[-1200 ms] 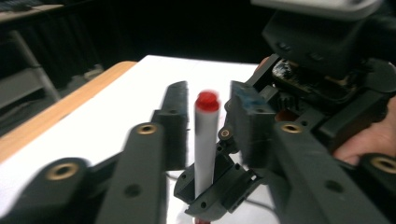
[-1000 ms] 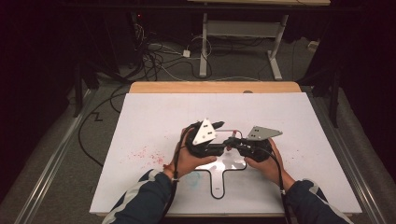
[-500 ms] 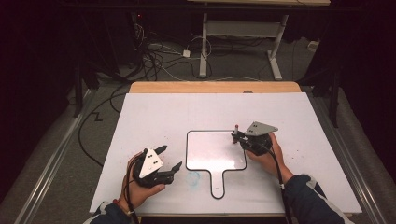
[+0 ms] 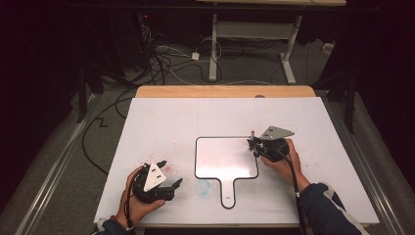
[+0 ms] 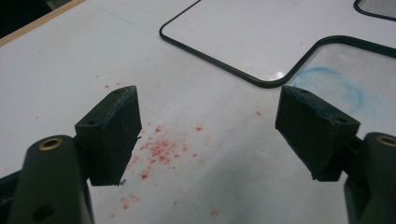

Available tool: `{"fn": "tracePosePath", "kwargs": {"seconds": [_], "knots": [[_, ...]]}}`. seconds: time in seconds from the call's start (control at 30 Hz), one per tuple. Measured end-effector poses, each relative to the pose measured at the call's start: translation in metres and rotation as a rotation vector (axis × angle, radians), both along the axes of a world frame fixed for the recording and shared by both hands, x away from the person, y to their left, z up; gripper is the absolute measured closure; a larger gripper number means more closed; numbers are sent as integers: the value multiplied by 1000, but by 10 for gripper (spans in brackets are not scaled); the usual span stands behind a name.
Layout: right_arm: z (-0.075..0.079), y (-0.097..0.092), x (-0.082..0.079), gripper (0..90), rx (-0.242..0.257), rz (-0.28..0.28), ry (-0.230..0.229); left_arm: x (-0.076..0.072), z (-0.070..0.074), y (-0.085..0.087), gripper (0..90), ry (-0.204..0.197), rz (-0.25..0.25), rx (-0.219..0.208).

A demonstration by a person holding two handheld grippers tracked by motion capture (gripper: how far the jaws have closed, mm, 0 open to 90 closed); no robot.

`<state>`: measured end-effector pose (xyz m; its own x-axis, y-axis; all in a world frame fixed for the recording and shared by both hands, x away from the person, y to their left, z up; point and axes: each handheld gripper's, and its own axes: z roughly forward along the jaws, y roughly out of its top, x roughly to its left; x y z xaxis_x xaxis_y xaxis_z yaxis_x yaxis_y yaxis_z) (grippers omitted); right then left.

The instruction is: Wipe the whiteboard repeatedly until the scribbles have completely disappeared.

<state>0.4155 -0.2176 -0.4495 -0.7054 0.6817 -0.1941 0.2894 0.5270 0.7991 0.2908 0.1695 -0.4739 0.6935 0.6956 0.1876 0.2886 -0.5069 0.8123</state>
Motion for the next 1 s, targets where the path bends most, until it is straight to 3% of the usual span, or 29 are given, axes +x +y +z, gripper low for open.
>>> {"fn": "tracePosePath", "kwargs": {"seconds": [0.07,0.13,0.2,0.4,0.57,0.7,0.83,1.0], "knots": [[2,0,-3,815,-8,18,16,-1,0,0,215,17,-4,-14],[3,1,-8,815,7,75,52,0,0,0,215,20,-8,-15],[4,3,-11,815,-10,105,51,-1,0,-2,215,19,-13,-18],[-1,4,12,815,35,43,22,0,-1,-5,215,25,-27,-16],[-3,17,29,815,10,14,-24,1,-1,-5,215,23,-30,-25],[-4,20,41,814,36,-27,-18,1,-1,-4,215,26,-37,-30],[-3,16,40,815,48,-34,11,1,-1,-4,215,28,-40,-29],[0,8,25,815,45,18,50,-1,0,-4,214,23,-49,-35]]}}
